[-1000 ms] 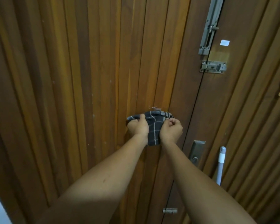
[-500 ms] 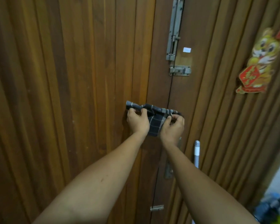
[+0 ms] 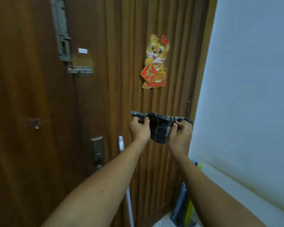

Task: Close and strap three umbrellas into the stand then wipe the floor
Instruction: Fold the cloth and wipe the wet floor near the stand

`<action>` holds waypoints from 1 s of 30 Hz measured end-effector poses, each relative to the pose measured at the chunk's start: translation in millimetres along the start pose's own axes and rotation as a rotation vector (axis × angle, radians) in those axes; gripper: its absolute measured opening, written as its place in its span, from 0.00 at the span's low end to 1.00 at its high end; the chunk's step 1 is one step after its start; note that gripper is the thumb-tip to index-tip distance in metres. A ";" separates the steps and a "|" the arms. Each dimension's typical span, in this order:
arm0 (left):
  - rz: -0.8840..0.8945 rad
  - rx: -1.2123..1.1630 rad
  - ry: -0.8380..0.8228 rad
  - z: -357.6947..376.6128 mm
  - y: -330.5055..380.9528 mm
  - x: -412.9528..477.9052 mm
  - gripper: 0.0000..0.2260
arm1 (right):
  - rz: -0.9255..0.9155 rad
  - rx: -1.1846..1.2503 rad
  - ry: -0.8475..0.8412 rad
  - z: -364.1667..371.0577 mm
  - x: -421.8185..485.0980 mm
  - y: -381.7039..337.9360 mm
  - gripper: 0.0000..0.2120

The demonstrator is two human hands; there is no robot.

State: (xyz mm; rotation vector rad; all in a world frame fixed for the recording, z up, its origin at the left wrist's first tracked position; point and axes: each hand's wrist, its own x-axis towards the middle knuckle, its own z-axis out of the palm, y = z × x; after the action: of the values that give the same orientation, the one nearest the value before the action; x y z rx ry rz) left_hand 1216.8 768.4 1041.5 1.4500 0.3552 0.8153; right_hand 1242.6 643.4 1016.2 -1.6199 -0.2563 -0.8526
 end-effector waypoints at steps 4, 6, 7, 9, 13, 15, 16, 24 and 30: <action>-0.081 -0.029 -0.124 89.8 -29.8 -40.0 0.03 | 0.042 -0.062 0.025 -79.5 32.2 61.9 0.02; -0.132 -0.034 -0.192 134.9 -47.1 -63.4 0.03 | 0.087 -0.084 0.036 -118.8 42.7 93.2 0.03; -0.149 -0.044 -0.221 153.1 -54.0 -74.7 0.03 | 0.120 -0.090 0.045 -135.7 45.4 104.9 0.03; -0.191 -0.057 -0.270 188.5 -68.7 -99.8 0.04 | 0.188 -0.123 0.063 -170.8 47.7 130.8 0.07; -0.292 0.016 -0.359 244.4 -111.7 -142.9 0.10 | 0.326 -0.188 0.103 -232.6 36.7 189.2 0.10; -0.318 0.073 -0.415 268.8 -140.8 -157.4 0.12 | 0.390 -0.234 0.118 -256.3 30.7 217.7 0.13; -0.331 0.095 -0.447 278.8 -153.6 -163.6 0.12 | 0.413 -0.262 0.124 -265.8 27.5 230.2 0.15; -0.429 0.247 -0.664 355.8 -296.5 -190.7 0.11 | 0.594 -0.395 0.161 -307.5 -7.5 354.9 0.16; -0.488 0.379 -0.783 386.0 -444.1 -204.4 0.12 | 0.735 -0.465 0.127 -317.3 -73.8 489.1 0.17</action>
State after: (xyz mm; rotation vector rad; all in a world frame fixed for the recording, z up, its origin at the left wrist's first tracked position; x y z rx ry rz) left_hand 1455.3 383.3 614.0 1.8061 0.2441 -0.2478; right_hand 1362.2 249.4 596.9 -1.8784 0.6421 -0.4466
